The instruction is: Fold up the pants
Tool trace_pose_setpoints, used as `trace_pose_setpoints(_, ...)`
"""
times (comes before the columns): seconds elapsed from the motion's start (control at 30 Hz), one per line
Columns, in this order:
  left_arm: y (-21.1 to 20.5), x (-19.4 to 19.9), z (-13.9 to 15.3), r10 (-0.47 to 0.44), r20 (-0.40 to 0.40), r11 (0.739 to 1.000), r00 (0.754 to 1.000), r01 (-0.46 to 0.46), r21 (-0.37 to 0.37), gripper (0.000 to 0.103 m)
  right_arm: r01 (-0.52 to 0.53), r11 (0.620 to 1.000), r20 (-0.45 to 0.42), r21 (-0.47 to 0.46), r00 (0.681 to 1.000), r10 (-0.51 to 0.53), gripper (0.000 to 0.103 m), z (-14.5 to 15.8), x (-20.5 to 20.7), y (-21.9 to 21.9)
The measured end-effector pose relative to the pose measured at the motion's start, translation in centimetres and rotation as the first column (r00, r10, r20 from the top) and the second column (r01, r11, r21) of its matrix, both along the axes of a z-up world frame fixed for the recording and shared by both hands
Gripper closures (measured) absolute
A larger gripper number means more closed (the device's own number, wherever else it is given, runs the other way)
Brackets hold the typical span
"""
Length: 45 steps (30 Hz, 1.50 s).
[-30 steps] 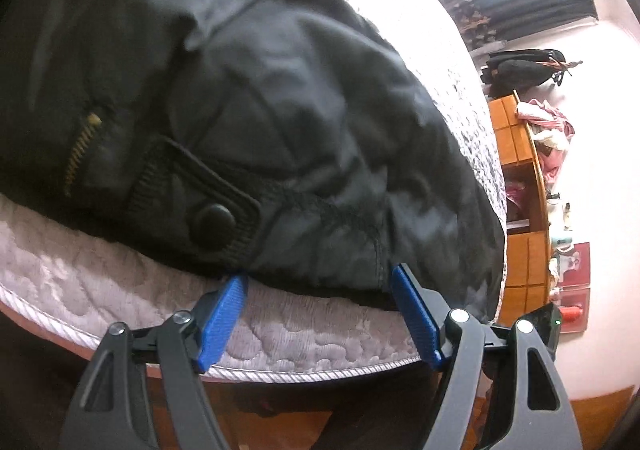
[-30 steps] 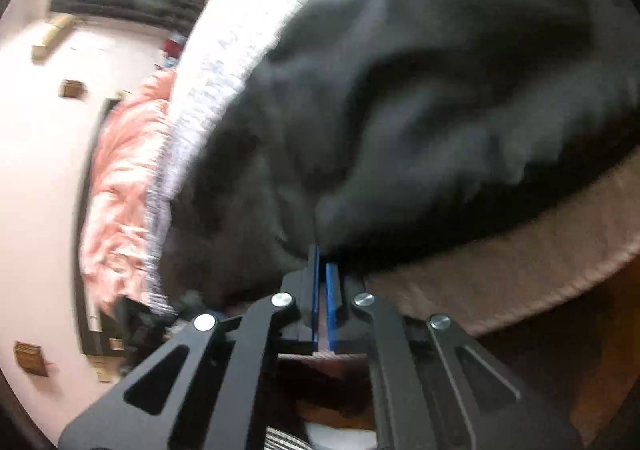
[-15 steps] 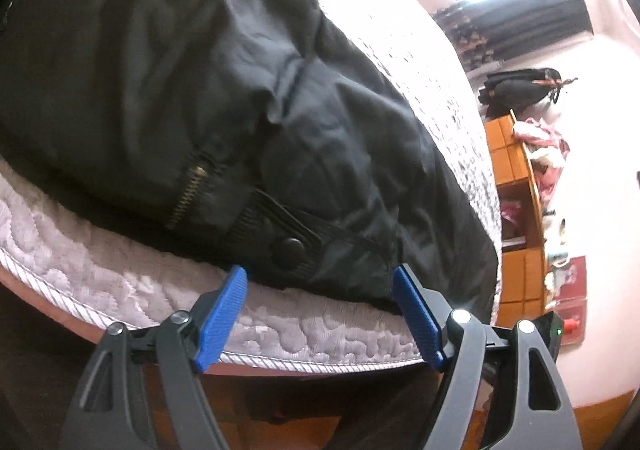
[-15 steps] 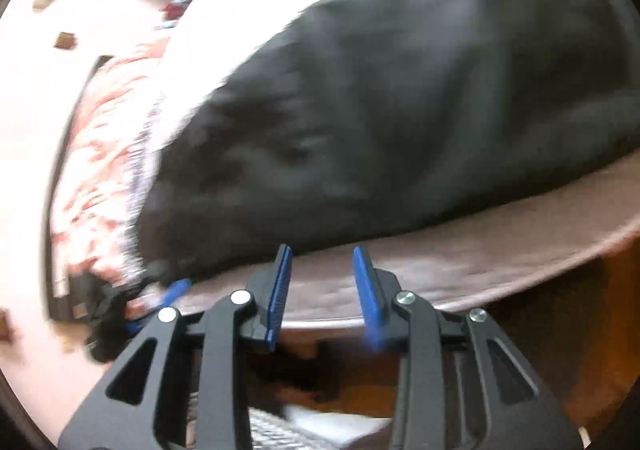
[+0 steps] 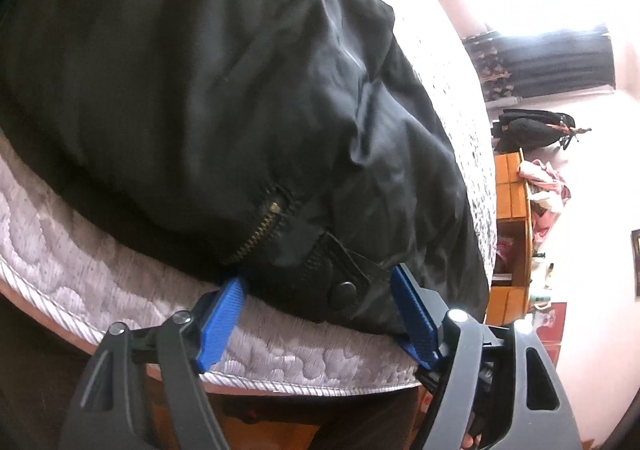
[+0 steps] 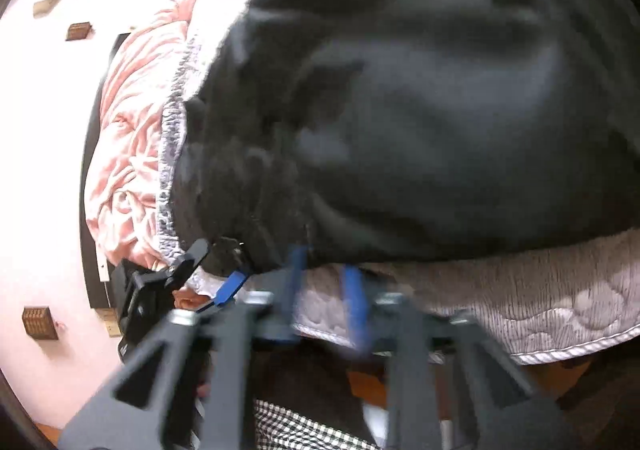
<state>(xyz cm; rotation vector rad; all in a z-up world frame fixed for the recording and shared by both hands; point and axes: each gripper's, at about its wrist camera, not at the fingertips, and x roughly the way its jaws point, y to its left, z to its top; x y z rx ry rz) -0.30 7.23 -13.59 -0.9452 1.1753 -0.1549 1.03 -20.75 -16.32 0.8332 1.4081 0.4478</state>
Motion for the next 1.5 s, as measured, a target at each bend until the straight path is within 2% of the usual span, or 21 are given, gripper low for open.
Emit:
trace_pose_setpoints(0.1,-0.1,-0.2,0.1,0.011,0.009,1.0,1.0,-0.011,0.002,0.04,-0.006,1.0,0.024,0.015,1.0,0.006,0.102,0.7,-0.2,-0.2)
trace_pose_setpoints(0.2,-0.1,-0.3,-0.5,0.01,0.006,1.0,1.0,-0.01,0.019,0.041,-0.05,0.991,0.002,-0.127,0.999,0.051,0.103,-0.4,-0.2,0.5)
trace_pose_setpoints(0.3,0.3,-0.5,-0.5,0.007,0.007,1.0,1.0,-0.007,0.02,0.043,-0.049,0.991,-0.025,-0.127,0.999,0.047,0.102,-1.8,0.0,0.9)
trace_pose_setpoints(0.37,0.8,-0.8,0.1,0.001,0.016,0.999,1.0,-0.002,0.047,0.042,-0.084,0.984,-0.014,-0.154,0.996,0.083,0.093,-1.0,-0.2,0.8)
trace_pose_setpoints(0.4,0.9,-1.0,0.3,-0.001,0.014,0.998,1.0,0.0,0.061,0.039,-0.088,0.981,-0.008,-0.173,0.996,0.088,0.082,-0.2,-0.3,0.9)
trace_pose_setpoints(0.43,1.3,-1.4,0.6,0.003,0.013,0.994,1.0,-0.004,0.107,0.038,-0.1,0.977,-0.001,-0.186,0.995,0.102,0.071,0.3,-0.1,1.6)
trace_pose_setpoints(0.5,2.4,-2.1,1.3,0.028,0.033,0.985,0.999,-0.033,0.172,0.036,-0.137,0.961,0.033,-0.242,0.988,0.149,0.071,2.1,-0.2,3.1)
trace_pose_setpoints(0.57,3.8,-2.9,1.8,0.055,0.045,0.98,0.997,-0.063,0.191,0.033,-0.176,0.947,0.06,-0.267,0.978,0.199,0.071,3.5,-0.4,4.6)
trace_pose_setpoints(0.63,5.7,-3.5,1.8,0.097,0.05,0.975,0.994,-0.105,0.196,0.033,-0.203,0.947,0.088,-0.248,0.969,0.231,0.071,4.2,-0.3,6.5)
trace_pose_setpoints(0.7,8.3,-4.1,1.6,0.163,0.046,0.968,0.986,-0.169,0.184,0.033,-0.229,0.944,0.092,-0.239,0.962,0.257,0.071,4.2,-0.1,8.0)
trace_pose_setpoints(0.83,13.0,-4.5,1.6,0.269,0.068,0.958,0.961,-0.274,0.09,0.034,-0.26,0.94,0.068,-0.219,0.957,0.281,0.071,3.0,0.3,9.9)
trace_pose_setpoints(0.93,15.7,-4.1,1.4,0.315,0.079,0.948,0.946,-0.318,0.028,0.034,-0.27,0.937,0.064,-0.221,0.955,0.29,0.071,2.6,0.1,10.8)
trace_pose_setpoints(1.13,17.1,-3.7,-0.7,0.339,-0.002,0.941,0.941,-0.339,-0.015,0.034,-0.273,0.933,0.06,-0.234,0.954,0.294,0.071,2.3,0.4,11.6)
trace_pose_setpoints(1.37,17.7,-2.9,-1.9,0.356,-0.004,0.933,0.935,-0.356,-0.048,0.034,-0.275,0.927,0.048,-0.254,0.954,0.296,0.071,1.4,1.2,12.3)
trace_pose_setpoints(1.4,18.0,-2.9,-2.2,0.366,-0.006,0.929,0.931,-0.365,-0.059,0.036,-0.273,0.928,0.047,-0.252,0.955,0.294,0.071,1.4,1.3,12.3)
trace_pose_setpoints(1.47,18.2,-2.8,-2.3,0.37,0.006,0.928,0.929,-0.369,-0.056,0.053,-0.277,0.926,0.049,-0.257,0.953,0.299,0.07,1.3,1.3,12.3)
trace_pose_setpoints(1.5,18.1,-2.8,-2.2,0.368,0.01,0.93,0.93,-0.367,-0.029,0.067,-0.278,0.925,0.049,-0.259,0.952,0.301,0.07,1.3,1.3,12.3)
